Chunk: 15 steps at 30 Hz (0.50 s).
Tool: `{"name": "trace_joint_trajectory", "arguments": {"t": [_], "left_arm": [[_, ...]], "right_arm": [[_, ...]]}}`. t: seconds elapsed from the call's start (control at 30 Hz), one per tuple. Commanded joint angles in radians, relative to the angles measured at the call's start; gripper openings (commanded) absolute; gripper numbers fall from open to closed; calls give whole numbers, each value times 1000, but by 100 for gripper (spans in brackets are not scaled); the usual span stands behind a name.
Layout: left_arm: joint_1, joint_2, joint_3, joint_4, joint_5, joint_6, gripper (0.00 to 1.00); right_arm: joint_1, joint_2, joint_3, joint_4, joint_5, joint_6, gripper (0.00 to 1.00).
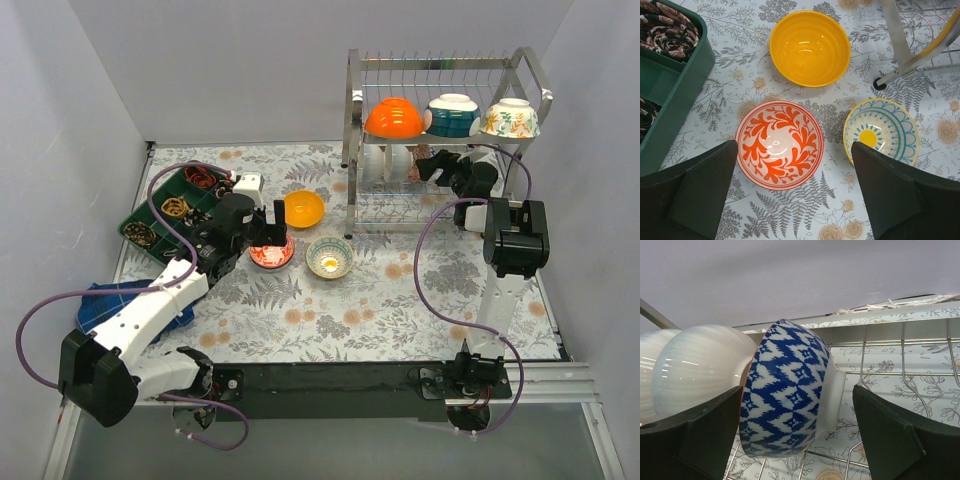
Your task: Unload the bowls from the dish rack
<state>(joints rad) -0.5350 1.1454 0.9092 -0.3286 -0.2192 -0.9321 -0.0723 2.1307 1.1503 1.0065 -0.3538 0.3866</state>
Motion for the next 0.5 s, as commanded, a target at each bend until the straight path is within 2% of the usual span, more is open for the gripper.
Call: {"name": "trace_joint_trajectory", "arguments": {"t": [0.0,0.17,0.3,0.47], "left_arm": [[7,1,-7,11,12,15,98],[9,0,-7,11,20,13,98],[12,2,-6,11,20,13,98],[13,-1,-6,13,29,13,98]], "right_arm": [[0,23,55,9,-66,20,95],[0,29,63,-8,-74,14,92],[0,26,60,-9,-96,14,85],[0,2,39,-9,-117,5,69]]}}
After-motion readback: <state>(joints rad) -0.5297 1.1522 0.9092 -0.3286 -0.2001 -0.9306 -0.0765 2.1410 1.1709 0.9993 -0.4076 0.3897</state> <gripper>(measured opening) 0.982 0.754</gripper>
